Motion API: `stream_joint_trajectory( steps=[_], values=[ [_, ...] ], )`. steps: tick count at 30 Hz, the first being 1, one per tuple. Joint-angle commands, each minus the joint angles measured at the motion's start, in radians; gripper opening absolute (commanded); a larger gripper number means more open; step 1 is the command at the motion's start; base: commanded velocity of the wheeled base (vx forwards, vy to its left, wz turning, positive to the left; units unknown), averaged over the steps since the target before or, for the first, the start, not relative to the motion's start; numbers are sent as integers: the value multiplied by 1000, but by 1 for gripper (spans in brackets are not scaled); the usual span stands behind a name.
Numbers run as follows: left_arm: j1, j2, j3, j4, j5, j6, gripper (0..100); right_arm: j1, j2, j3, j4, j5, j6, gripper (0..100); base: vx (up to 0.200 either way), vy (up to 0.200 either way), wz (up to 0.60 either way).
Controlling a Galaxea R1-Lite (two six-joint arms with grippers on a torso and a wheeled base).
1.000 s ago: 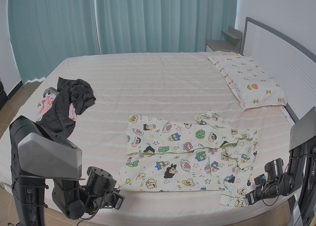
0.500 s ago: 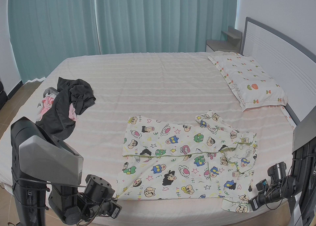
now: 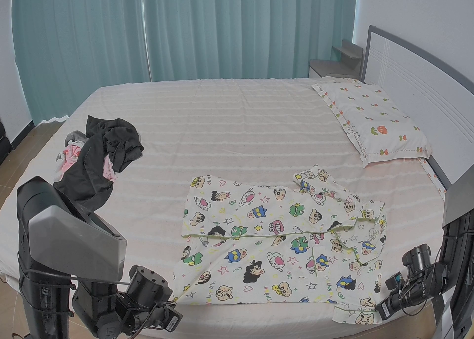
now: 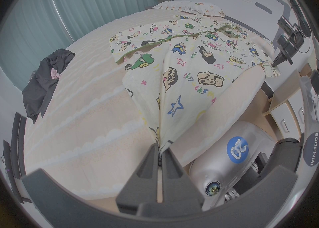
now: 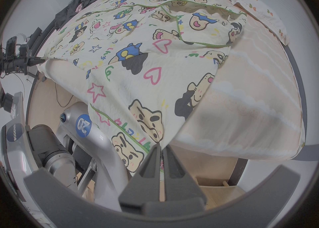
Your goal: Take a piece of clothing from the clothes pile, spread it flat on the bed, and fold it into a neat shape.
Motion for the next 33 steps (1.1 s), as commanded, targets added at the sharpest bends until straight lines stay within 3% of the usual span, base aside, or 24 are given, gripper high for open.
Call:
stream_joint_trajectory(
  steps=[1, 11, 12, 13, 14, 23, 27, 33],
  values=[
    [0, 2, 0, 4, 2, -2, 0, 5, -17, 18, 16, -39, -4, 0, 0, 0, 0],
    [0, 2, 0, 4, 2, -2, 0, 15, -47, 18, 82, -67, -18, 0, 0, 0, 0],
    [0, 2, 0, 4, 2, -2, 100, 16, -47, 18, 82, -68, -18, 0, 0, 0, 0],
    [0, 2, 0, 4, 2, -2, 100, 16, -46, 18, 82, -68, -18, 0, 0, 0, 0],
    [0, 2, 0, 4, 2, -2, 100, 16, -46, 18, 80, -68, -18, 100, 0, 0, 0],
    [12, -65, 41, -14, -3, -59, 100, -1, -133, 18, 86, -70, -15, 100, 0, 0, 0],
    [40, -174, 43, -19, -69, -100, 100, -16, -225, 18, 86, -65, -14, 100, 0, 0, 0],
    [57, -334, -72, -19, -104, -336, 100, -27, -386, 18, 65, 2, 46, 100, 0, 0, 0]
  ],
)
